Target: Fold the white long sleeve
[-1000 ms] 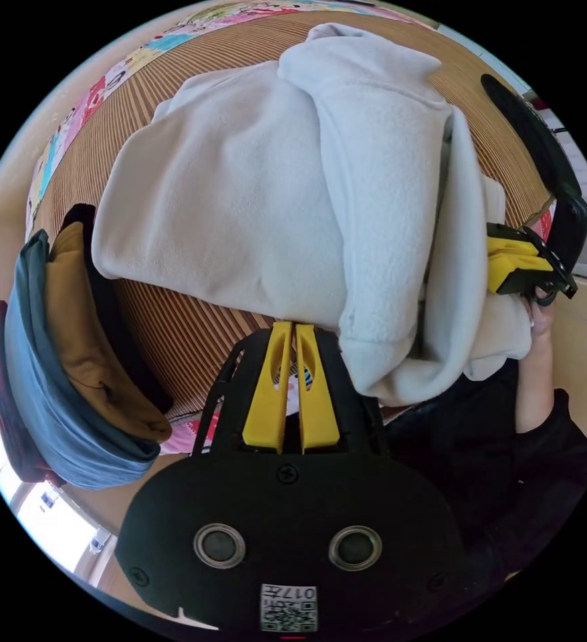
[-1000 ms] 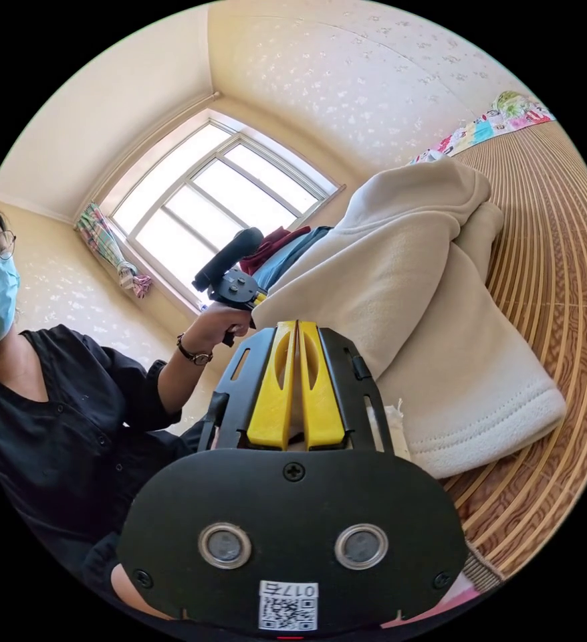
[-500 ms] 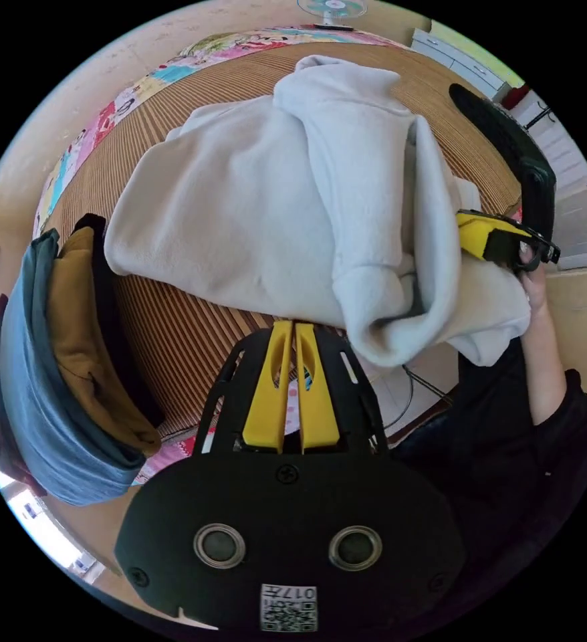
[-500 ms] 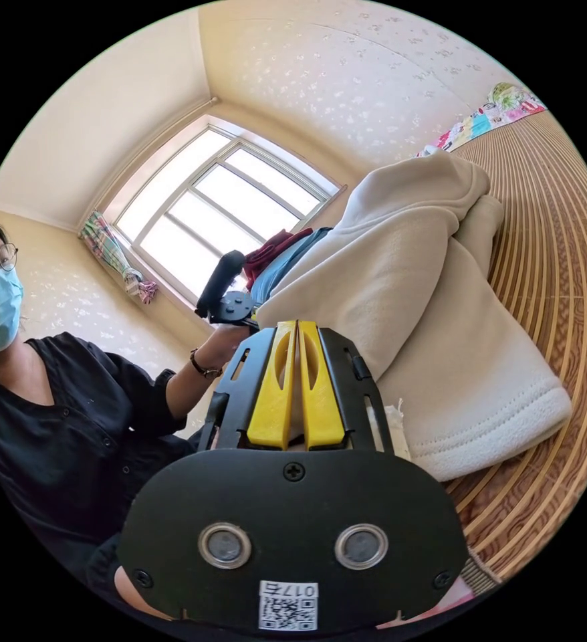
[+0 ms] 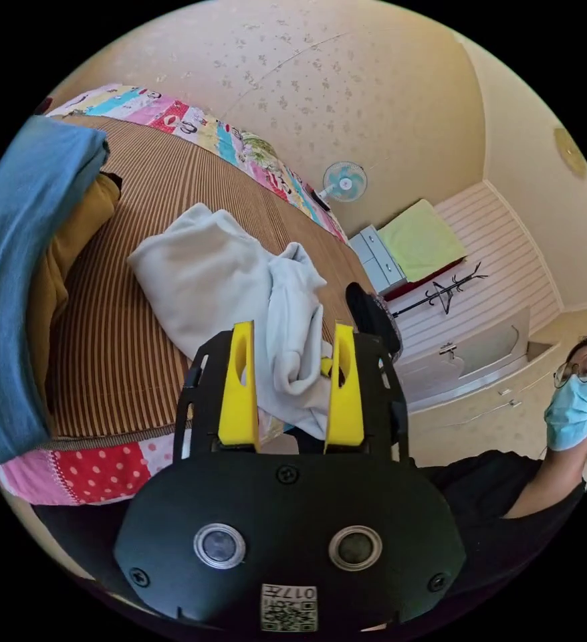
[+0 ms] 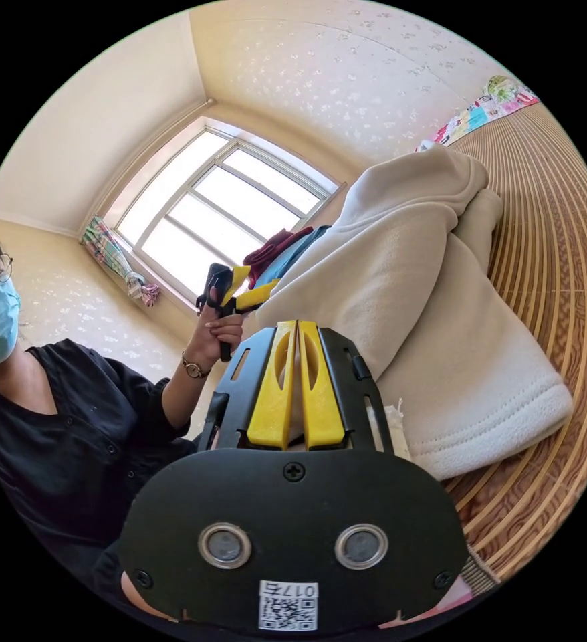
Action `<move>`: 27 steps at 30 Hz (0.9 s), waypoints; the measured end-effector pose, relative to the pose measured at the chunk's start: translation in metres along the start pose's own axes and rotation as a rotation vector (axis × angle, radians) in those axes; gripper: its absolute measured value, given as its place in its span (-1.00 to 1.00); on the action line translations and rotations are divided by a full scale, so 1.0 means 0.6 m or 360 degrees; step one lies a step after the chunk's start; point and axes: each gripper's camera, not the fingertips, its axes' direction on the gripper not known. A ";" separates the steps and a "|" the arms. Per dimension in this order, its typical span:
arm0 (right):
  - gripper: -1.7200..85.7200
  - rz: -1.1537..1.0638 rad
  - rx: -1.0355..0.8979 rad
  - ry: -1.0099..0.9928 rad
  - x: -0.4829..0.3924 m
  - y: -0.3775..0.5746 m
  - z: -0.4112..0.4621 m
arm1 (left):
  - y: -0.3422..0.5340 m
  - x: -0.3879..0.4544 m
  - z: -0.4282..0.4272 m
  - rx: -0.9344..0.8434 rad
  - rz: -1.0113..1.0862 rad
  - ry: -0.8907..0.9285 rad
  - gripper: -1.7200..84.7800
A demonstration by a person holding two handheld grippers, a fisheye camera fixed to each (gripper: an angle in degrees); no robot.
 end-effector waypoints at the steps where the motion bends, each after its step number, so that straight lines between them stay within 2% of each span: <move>1: -0.95 0.0000 0.0000 0.0001 0.001 0.001 -0.002 | 0.001 -0.011 0.016 -0.0102 -0.0042 -0.0043 -0.62; 3: -0.95 -0.0003 0.0001 0.0000 0.005 0.004 -0.007 | 0.008 -0.031 0.038 -0.0261 -0.0094 -0.0070 -0.69; 4: -0.95 -0.0009 0.0001 0.0001 0.008 0.007 -0.010 | 0.017 -0.041 0.042 -0.0299 -0.0108 0.0014 -0.76; 6: -0.95 -0.0054 -0.0006 0.0024 0.006 0.013 -0.016 | 0.035 -0.048 0.021 -0.0222 -0.0112 0.0154 -0.84; 9: -0.95 -0.0172 -0.0043 -0.0036 -0.014 0.018 -0.014 | 0.056 -0.028 -0.060 -0.0010 0.0059 0.0461 -0.87; 12: -0.95 -0.0377 0.0233 -0.0450 -0.085 0.033 -0.019 | 0.073 0.042 -0.159 0.0175 0.0409 0.0707 -0.87; 15: -0.95 -0.0604 0.0364 -0.0660 -0.179 0.041 -0.012 | 0.107 0.141 -0.275 0.0300 0.0911 0.0878 -0.88; 18: -0.95 -0.0891 0.0402 -0.0720 -0.274 0.041 -0.047 | 0.166 0.215 -0.402 0.0436 0.1402 0.1093 -0.88; 20: -0.94 -0.1012 0.0406 -0.0628 -0.317 0.041 -0.081 | 0.201 0.227 -0.477 0.0543 0.1629 0.1341 -0.88; 24: -0.91 -0.1036 0.0502 -0.0035 -0.358 0.041 -0.126 | 0.251 0.207 -0.586 0.0703 0.1954 0.2175 -0.88; 25: -0.89 -0.1005 0.0480 0.0023 -0.356 0.037 -0.125 | 0.259 0.199 -0.597 0.0731 0.1986 0.2398 -0.88; 27: -0.79 -0.0912 0.0276 0.0121 -0.340 0.022 -0.097 | 0.268 0.187 -0.599 0.0793 0.1919 0.2636 -0.88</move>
